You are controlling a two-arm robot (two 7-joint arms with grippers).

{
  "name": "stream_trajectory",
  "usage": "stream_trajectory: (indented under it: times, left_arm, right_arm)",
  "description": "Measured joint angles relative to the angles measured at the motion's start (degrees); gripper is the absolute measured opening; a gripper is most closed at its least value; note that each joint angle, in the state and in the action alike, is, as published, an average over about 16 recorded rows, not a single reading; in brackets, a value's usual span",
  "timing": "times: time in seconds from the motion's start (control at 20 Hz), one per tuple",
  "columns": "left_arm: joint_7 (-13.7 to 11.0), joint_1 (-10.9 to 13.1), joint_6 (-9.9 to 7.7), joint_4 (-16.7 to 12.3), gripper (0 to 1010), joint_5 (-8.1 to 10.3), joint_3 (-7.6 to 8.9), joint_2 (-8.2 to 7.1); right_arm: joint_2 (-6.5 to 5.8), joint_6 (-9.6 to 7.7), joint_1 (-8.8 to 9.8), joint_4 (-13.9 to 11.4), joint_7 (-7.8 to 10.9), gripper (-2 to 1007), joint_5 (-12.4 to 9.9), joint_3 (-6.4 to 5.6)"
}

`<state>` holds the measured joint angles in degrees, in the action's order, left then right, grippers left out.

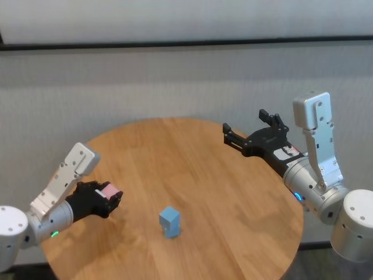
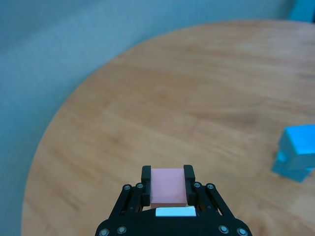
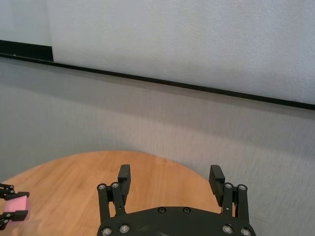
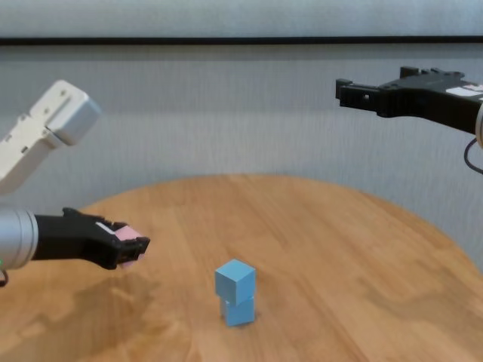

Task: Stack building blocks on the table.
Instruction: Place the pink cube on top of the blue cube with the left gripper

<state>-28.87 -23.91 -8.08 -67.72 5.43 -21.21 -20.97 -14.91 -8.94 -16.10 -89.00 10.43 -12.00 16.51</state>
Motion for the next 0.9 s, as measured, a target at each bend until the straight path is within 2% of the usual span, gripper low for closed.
stream_trajectory:
  times: [0.25,0.55,0.9]
  left_arm:
    - [-3.7,-0.4,2.12,-1.8,396,1.48,-0.66,-1.62]
    - [-10.6,-1.9,5.12,-2.3,396,4.97,-2.11,-2.31]
    - [-17.1,-3.4,6.66,-1.9,396,8.33,-4.44,-2.74]
  right_arm:
    - [0.00,0.00,0.00,0.0,0.00,1004,0.0,0.00]
    - [0.00,0.00,0.00,0.0,0.00,1005,0.0,0.00]
    - [0.00,0.00,0.00,0.0,0.00,1005,0.0,0.00]
